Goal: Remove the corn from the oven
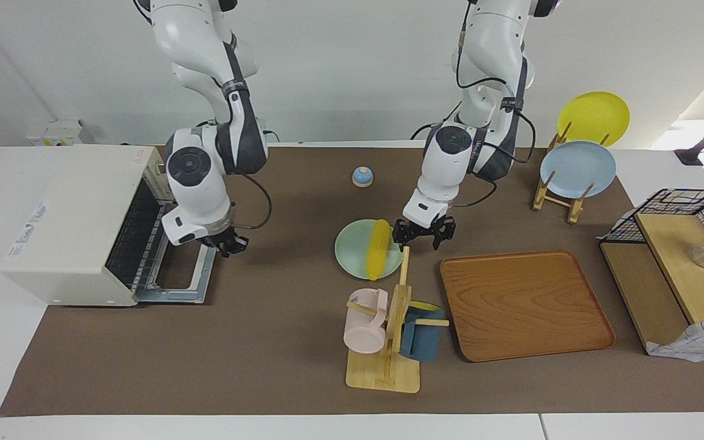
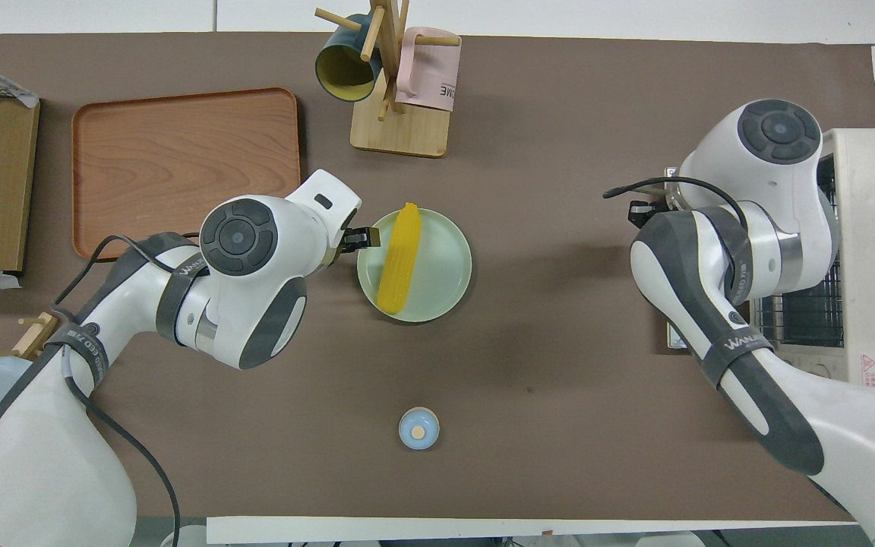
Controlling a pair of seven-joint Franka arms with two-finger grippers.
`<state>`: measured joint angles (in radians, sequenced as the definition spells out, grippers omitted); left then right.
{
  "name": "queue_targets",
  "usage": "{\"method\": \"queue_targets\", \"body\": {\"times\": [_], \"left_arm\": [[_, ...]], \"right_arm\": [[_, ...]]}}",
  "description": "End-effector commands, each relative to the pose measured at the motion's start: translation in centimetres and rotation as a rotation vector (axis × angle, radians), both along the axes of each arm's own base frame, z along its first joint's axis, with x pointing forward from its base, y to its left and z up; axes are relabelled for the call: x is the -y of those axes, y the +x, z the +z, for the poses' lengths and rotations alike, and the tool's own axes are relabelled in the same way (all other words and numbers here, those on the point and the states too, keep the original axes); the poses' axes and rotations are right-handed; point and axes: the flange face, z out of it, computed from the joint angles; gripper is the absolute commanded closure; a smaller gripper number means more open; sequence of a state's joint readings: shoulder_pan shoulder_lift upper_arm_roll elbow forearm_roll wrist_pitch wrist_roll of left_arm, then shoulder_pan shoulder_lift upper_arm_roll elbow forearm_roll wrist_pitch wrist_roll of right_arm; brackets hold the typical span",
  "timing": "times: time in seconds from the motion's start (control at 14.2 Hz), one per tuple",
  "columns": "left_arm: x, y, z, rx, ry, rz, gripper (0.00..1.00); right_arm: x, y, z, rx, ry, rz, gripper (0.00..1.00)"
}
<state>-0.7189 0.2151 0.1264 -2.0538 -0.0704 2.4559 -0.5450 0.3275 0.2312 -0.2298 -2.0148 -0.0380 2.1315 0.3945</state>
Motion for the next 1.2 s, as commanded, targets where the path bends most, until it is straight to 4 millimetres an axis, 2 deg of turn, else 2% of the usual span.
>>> {"method": "queue_targets", "body": {"times": [0.0,0.07,0.14,0.28,0.42,0.49,0.56,0.63,0.7,0.85,0.92,0.99,1.13], "left_arm": [[4.8,-1.5,0.6,-0.003,-0.03,-0.051,0.04],[6.9,-2.7,-0.5,0.003,-0.037,-0.07,0.04],[8.1,-2.8,-1.9,0.008,-0.037,-0.071,0.03],[8.0,-2.6,-3.9,-0.004,-0.017,-0.079,0.03],[7.1,-2.2,-4.8,-0.017,0.007,-0.099,0.04],[7.2,-2.2,-4.8,-0.021,0.007,-0.094,0.14],[7.2,-2.2,-4.7,-0.047,0.016,-0.085,0.61],[7.5,-2.1,-4.0,-0.084,0.025,-0.055,0.98],[7.6,-1.6,-2.5,-0.129,0.05,-0.051,1.0],[3.5,2.0,1.5,-0.186,0.067,0.02,1.0],[0.1,3.7,4.1,-0.183,0.054,0.044,1.0],[-3.1,5.2,4.6,-0.182,0.052,0.034,1.0],[-12.8,9.7,3.8,-0.167,0.058,0.016,1.0]], "right_arm": [[-0.7,-0.5,-1.9,0.001,0.001,0.012,1.0],[-0.8,-0.3,-1.9,0.003,0.001,0.014,1.0],[-0.8,-0.2,-2.0,0.004,0.0,0.015,1.0],[-0.7,-0.1,-2.2,0.01,-0.003,0.021,1.0],[-0.5,-0.3,-3.2,-0.008,-0.026,0.039,1.0],[-0.4,-0.4,-3.4,-0.013,-0.03,0.042,1.0],[-0.3,-0.6,-3.6,-0.017,-0.03,0.04,1.0],[-0.4,-0.8,-3.9,-0.023,-0.033,0.043,1.0],[-0.2,-0.8,-3.9,-0.025,-0.04,0.051,1.0],[0.1,-0.4,-3.4,-0.028,-0.103,0.119,1.0],[0.4,0.0,-2.7,-0.032,-0.117,0.13,1.0],[0.6,0.5,-1.6,-0.049,-0.126,0.146,1.0],[1.2,1.5,1.2,-0.086,-0.131,0.18,1.0]]}}
